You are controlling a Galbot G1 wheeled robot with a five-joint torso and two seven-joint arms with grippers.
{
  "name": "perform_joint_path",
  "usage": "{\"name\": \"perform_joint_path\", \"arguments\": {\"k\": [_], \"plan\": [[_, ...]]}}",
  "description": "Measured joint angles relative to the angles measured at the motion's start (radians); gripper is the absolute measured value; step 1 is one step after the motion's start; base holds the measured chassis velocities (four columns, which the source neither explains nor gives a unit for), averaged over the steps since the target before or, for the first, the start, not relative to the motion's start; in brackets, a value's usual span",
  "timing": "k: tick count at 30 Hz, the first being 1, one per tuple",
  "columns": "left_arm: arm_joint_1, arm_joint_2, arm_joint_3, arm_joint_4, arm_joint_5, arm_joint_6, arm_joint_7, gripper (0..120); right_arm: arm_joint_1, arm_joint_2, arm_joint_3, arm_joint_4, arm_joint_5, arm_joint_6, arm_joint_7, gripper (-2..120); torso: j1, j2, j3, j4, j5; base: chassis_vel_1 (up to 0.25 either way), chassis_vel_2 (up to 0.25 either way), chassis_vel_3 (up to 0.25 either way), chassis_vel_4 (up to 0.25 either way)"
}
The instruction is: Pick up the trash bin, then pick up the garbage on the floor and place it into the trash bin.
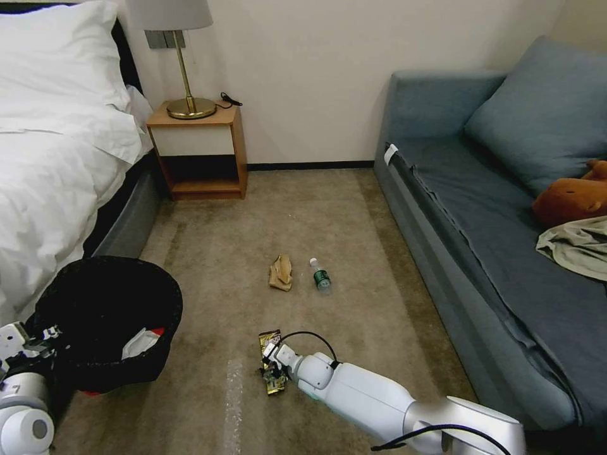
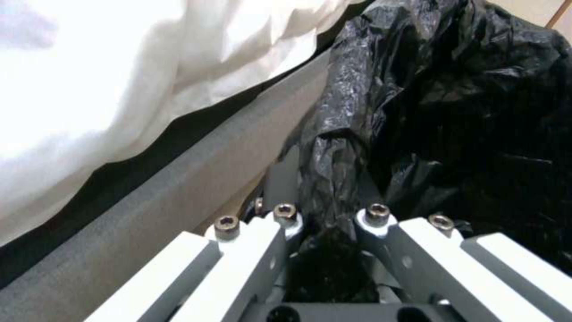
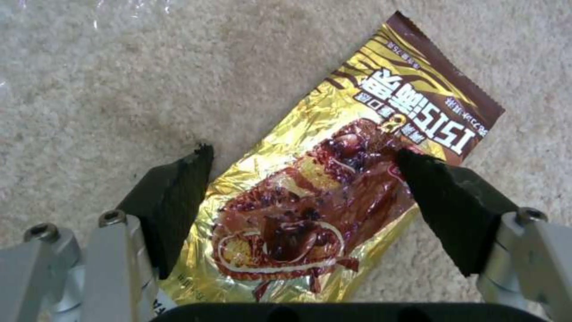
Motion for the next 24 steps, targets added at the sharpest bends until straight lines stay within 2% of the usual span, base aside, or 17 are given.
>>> {"name": "perform_joint_path", "arguments": {"k": [11,19,24], "plan": [[-0.002,0.005,0.001,0.007,-0.001,-0.002,0.003,4,-0.004,-0.005,0.005,0.011,0.008,-0.012,-0.002,79,0.0,0.0,0.0,0.0,-0.0001,0.0,0.0,0.0,0.0],[-0.006,0.008,0.003,0.01,-0.001,-0.002,0.004,4,-0.002,-0.006,0.003,0.012,0.014,-0.013,-0.008,61,0.0,0.0,0.0,0.0003,0.0002,0.0,0.0,0.0,0.0],[-0.006,0.009,0.003,0.011,-0.002,-0.002,0.005,4,0.001,-0.006,0.001,0.009,0.017,-0.013,-0.012,56,0.0,0.0,0.0,0.0004,0.0003,0.0,0.0,0.0,0.0]]}}
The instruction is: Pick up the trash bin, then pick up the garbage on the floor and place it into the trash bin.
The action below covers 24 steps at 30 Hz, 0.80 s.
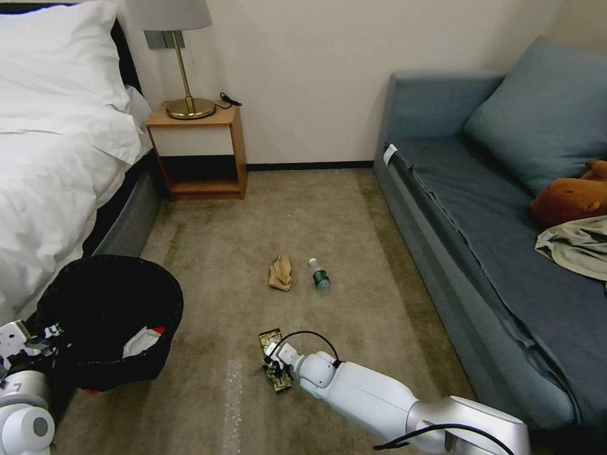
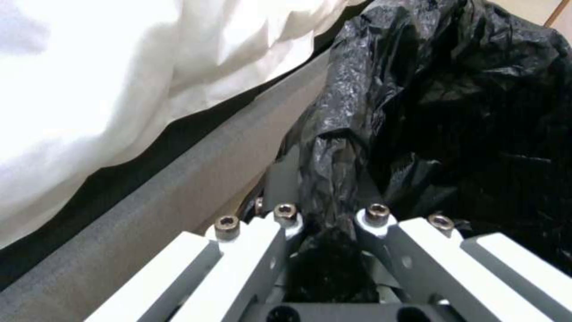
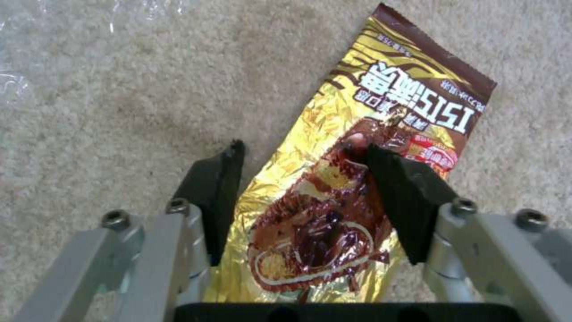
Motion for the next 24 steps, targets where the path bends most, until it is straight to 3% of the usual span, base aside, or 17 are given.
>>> {"name": "perform_joint_path", "arguments": {"k": [16,24], "plan": [[-0.007,-0.002,0.01,0.001,0.004,0.0,0.004,4,0.014,-0.005,-0.001,-0.017,0.003,0.002,-0.011,40,0.0,0.0,0.0,-0.0004,-0.0009,0.0,0.0,0.0,0.0],[-0.011,-0.005,0.02,0.008,0.012,-0.002,0.007,4,0.013,-0.005,-0.002,-0.018,0.004,0.006,-0.019,22,0.0,0.0,0.0,0.0001,-0.0001,0.0,0.0,0.0,0.0]]}}
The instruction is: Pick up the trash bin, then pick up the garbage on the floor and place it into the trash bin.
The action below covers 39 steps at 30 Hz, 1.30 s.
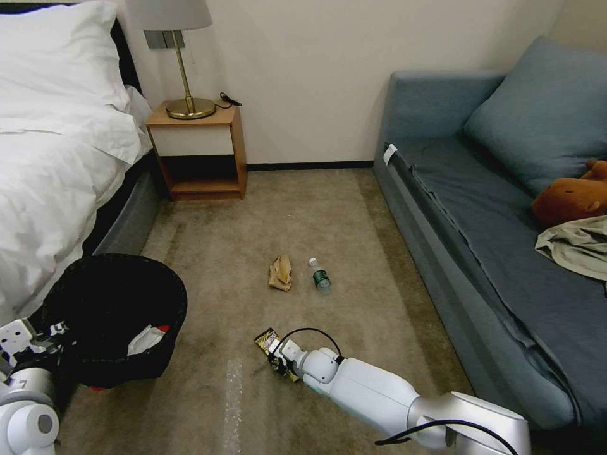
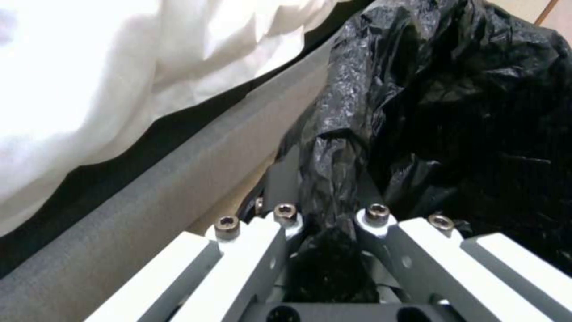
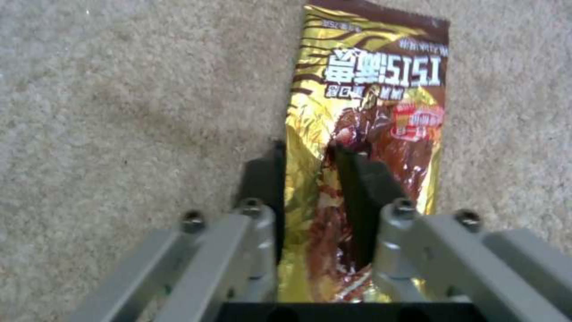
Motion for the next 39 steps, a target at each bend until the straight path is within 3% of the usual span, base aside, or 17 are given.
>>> {"name": "perform_joint_path", "arguments": {"k": [1,4,18,39], "plan": [[-0.001,0.0,0.002,0.0,0.001,0.0,0.0,4,0.002,-0.002,0.0,-0.001,0.0,0.0,0.0,14,0.0,0.0,0.0,-0.0005,-0.0008,0.0,0.0,0.0,0.0],[-0.001,-0.001,0.003,0.0,0.002,-0.001,0.002,4,0.006,-0.004,0.0,-0.001,0.002,-0.001,0.001,10,0.0,0.0,0.0,-0.0008,-0.0004,0.0,0.0,0.0,0.0],[0.002,-0.003,0.013,0.007,0.011,-0.011,0.012,4,0.014,-0.012,0.007,0.021,0.009,-0.002,0.003,1,0.0,0.0,0.0,-0.0004,-0.0003,0.0,0.0,0.0,0.0],[0.004,-0.004,0.011,0.027,0.019,-0.023,0.018,4,0.005,-0.046,0.035,0.091,0.009,0.002,-0.003,0,0.0,0.0,0.0,-0.0003,-0.0001,0.0,0.0,0.0,0.0]]}}
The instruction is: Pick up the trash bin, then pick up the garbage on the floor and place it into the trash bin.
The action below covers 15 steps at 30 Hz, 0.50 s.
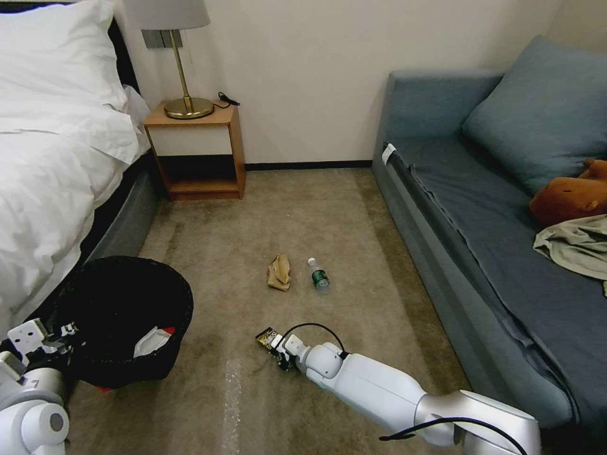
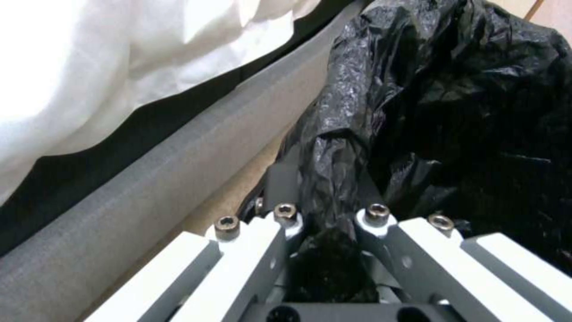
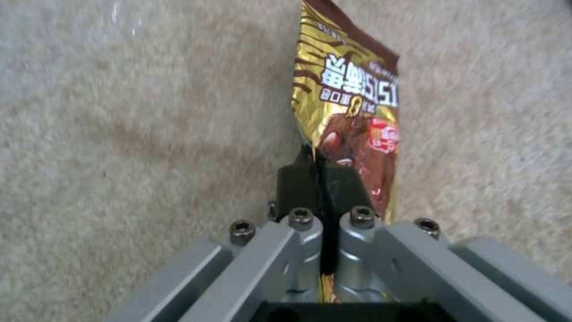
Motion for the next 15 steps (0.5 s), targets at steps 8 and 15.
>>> {"name": "perform_joint_path", "arguments": {"k": [8,15], "plan": [[-0.002,0.008,-0.007,0.01,-0.004,-0.003,0.0,4,0.002,-0.036,0.044,0.086,0.024,-0.018,0.007,0,0.0,0.0,0.0,0.0,0.0,0.0,0.0,0.0,0.0],[-0.009,0.017,-0.006,0.024,-0.005,-0.011,0.002,4,-0.011,-0.071,0.109,0.177,0.056,-0.043,0.024,0,0.0,0.0,0.0,0.0,0.0001,0.0,0.0,0.0,0.0]]}}
